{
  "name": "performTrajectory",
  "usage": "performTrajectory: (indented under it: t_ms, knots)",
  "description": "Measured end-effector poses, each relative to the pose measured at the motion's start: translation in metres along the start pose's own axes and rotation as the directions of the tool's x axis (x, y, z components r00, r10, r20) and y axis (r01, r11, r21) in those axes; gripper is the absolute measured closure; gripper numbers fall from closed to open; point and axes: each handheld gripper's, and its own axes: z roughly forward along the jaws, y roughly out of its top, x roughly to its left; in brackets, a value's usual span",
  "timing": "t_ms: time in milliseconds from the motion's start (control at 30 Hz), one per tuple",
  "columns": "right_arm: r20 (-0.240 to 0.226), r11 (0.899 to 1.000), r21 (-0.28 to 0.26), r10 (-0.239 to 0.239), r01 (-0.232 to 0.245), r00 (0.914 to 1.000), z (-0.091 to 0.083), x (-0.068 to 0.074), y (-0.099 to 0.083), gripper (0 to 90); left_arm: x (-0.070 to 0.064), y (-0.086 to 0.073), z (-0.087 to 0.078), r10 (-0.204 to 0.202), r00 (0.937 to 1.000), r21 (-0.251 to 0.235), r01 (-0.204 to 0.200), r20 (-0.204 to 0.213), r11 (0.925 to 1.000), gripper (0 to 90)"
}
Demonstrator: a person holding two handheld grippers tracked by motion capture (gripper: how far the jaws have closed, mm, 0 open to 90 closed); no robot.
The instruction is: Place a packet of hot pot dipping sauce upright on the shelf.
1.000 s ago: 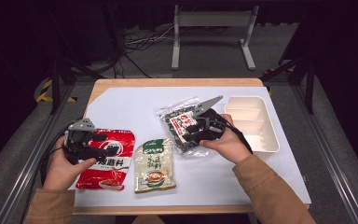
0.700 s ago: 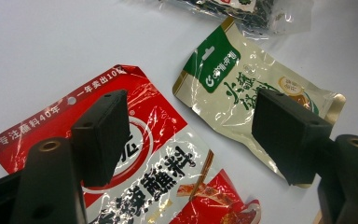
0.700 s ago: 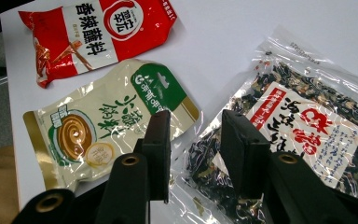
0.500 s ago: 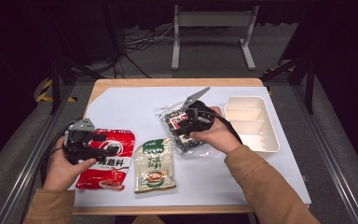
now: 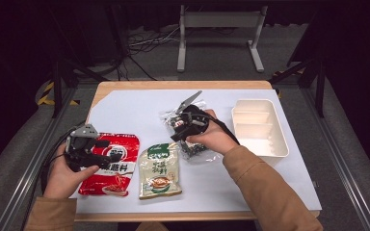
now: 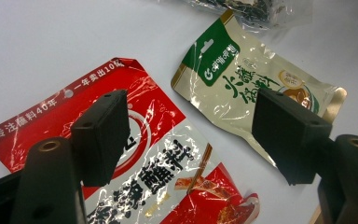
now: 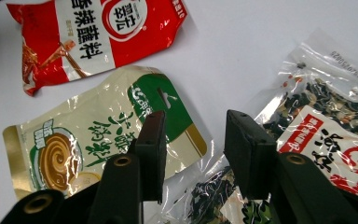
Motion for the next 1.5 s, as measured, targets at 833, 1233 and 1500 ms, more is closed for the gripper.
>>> performTrajectory:
  t_ms: [833, 1233, 1500]
  knots:
    - [-0.080, 0.987, 0.154, -0.026, 0.038, 0.9964, 0.066, 0.002, 0.005, 43.8, -0.003, -0.009, -0.003, -0.012, 0.9998, 0.017, 0.012, -0.013, 0.9998, 27.7]
    - [-0.096, 0.980, 0.192, -0.033, 0.051, 0.9949, 0.077, 0.004, 0.001, 42.8, -0.003, -0.007, -0.001, -0.012, 0.9999, 0.020, 0.012, -0.007, 0.9997, 27.7]
    - [-0.104, 0.979, 0.195, -0.046, 0.066, 0.9935, 0.076, 0.006, 0.001, 47.2, -0.002, -0.007, -0.002, -0.010, 0.9999, 0.017, 0.010, -0.009, 0.9998, 27.7]
